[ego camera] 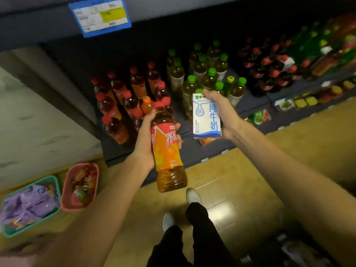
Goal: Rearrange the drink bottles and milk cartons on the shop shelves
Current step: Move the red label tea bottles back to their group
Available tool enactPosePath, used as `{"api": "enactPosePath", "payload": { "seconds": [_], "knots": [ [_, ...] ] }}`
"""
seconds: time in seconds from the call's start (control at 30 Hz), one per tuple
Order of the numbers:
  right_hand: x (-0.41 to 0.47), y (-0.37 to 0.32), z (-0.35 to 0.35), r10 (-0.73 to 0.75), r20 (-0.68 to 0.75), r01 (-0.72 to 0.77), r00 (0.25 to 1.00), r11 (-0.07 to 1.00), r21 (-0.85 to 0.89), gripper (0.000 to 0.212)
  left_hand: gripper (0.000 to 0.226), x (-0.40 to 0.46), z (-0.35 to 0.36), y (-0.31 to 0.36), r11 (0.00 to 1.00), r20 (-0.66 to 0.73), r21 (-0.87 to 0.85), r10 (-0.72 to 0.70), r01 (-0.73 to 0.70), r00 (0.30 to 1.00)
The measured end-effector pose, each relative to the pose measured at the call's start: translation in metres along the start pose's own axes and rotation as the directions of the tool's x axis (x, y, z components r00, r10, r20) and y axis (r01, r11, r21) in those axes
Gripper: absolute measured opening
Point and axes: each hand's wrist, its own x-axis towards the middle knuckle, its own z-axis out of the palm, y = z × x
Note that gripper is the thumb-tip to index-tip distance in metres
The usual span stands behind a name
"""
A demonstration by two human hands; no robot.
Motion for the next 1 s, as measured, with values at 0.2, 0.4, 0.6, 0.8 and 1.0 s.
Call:
{"api": "enactPosePath", "payload": {
  "seconds": [0.2,0.4,0.6,0.8,1.0],
  "knots": [
    [-0.075,0.011,-0.077,-0.020,-0.260,0.040,0.965,0.997,0.073,0.035,0.063,0.033,0.062,-0.042,0.977,0.110,0.144,-0.177,0.160,0.978],
    [-0.136,-0.001,-0.156,-0.097,-0.439,0.152,0.893,0.984,0.092,0.034,0.062,0.069,0.141,-0.100,0.923,0.221,0.286,-0.326,0.259,0.919],
    [-0.155,-0.014,-0.222,-0.065,-0.430,0.132,0.901,0.983,0.129,0.044,0.059,0.092,0.190,-0.147,0.895,0.218,0.324,-0.385,0.306,0.897],
    [-0.148,-0.043,-0.270,-0.067,-0.381,0.112,0.922,0.989,0.097,0.050,0.064,0.116,0.229,-0.163,0.893,0.140,0.309,-0.382,0.326,0.913],
    [-0.162,-0.065,-0.340,-0.076,-0.374,0.127,0.924,0.985,0.113,0.047,0.060,0.151,0.288,-0.191,0.917,0.211,0.286,-0.344,0.279,0.915]
  ]
}}
